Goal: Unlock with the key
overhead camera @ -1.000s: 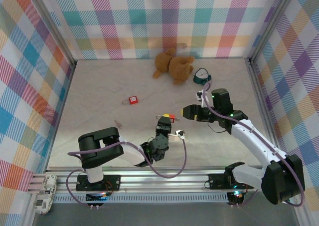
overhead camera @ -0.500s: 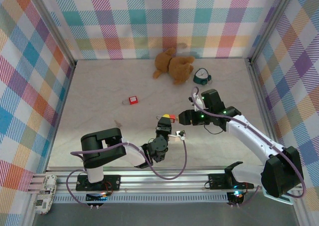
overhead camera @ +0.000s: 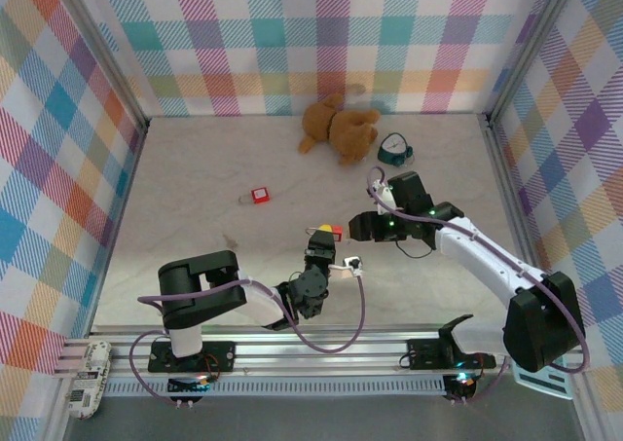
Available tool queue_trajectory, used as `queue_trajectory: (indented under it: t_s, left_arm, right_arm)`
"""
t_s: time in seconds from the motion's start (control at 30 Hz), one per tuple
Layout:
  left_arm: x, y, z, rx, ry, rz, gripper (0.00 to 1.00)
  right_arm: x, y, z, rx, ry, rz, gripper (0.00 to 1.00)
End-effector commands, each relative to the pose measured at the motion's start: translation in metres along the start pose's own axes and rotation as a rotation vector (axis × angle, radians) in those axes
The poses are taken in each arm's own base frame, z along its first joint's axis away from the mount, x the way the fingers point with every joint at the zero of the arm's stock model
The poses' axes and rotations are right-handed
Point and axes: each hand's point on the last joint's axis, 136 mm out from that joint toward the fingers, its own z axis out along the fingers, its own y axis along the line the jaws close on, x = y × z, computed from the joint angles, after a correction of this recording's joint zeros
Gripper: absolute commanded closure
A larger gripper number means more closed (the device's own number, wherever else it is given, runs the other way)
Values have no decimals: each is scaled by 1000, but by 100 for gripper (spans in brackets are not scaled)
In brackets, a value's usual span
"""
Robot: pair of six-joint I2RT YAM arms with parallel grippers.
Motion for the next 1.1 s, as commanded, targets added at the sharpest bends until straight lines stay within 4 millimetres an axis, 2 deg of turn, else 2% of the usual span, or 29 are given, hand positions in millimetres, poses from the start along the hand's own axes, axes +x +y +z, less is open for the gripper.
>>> queue_trajectory:
  t_s: [0.0, 0.3, 0.4, 0.57, 0.7, 0.8, 0.9, 1.07]
  left_arm:
    - [-5, 25, -6, -54, -18, -97, 79]
    - [-6, 31, -6, -63, -19, -104, 79]
    - [-7, 32, -5, -66, -20, -115, 80]
    - [-8, 33, 0, -69, -15, -125, 79]
    - [-11, 42, 3, -84, -24, -137, 79]
    - [-15, 48, 6, -94, -33, -144, 79]
    - [-18, 50, 10, -99, -33, -146, 79]
    - [-21, 52, 15, -105, -28, -161, 79]
  right_arm:
    - [-6, -2, 1, 25, -9, -15, 44]
    - [-4, 1, 1, 1, 5, 2, 43]
    - [-12, 15, -8, -152, -9, 93, 38]
    - [-29, 37, -30, -467, -59, 268, 24]
    - [-27, 45, -30, -601, -36, 361, 20]
    - [-24, 47, -26, -665, -17, 415, 20]
    - [-20, 48, -24, -683, -8, 436, 24]
    - [-12, 46, -20, -676, 4, 448, 38]
